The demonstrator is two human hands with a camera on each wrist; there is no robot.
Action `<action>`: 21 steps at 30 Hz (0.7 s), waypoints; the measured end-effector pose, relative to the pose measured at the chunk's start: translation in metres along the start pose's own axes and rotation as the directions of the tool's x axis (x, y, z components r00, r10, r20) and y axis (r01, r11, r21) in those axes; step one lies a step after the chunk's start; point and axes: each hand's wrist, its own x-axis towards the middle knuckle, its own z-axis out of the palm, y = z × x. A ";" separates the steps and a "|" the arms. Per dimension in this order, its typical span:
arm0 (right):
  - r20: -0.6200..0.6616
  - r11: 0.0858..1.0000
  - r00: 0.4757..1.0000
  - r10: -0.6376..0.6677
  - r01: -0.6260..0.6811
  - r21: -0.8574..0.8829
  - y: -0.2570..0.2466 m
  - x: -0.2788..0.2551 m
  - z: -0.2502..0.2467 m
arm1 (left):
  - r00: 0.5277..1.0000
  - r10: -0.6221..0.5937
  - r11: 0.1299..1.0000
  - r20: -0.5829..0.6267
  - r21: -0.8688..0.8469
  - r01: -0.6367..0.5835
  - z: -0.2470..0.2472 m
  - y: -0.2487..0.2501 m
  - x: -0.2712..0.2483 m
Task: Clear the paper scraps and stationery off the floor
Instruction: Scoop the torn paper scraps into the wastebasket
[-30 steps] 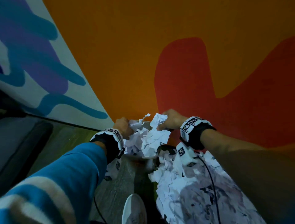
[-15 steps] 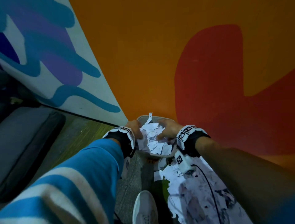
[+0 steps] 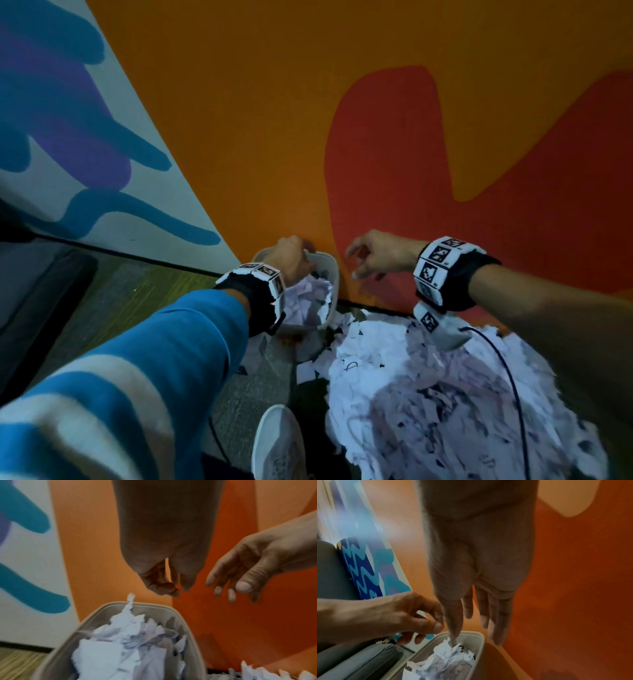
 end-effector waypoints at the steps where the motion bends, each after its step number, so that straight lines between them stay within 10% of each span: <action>1: 0.009 1.000 1.000 0.006 -0.006 0.002 0.007 -0.009 -0.004 | 0.999 0.033 0.999 0.031 -0.014 -0.032 0.004 0.014 0.002; 6: 0.041 0.998 0.998 0.048 -0.046 -0.051 0.064 -0.049 -0.021 | 0.956 0.179 0.982 0.233 0.022 -0.189 0.049 0.085 0.019; 21: -0.034 0.879 0.879 0.475 -0.474 0.047 0.397 -0.081 0.056 | 0.766 0.109 0.985 0.633 0.035 -0.168 0.314 0.151 0.077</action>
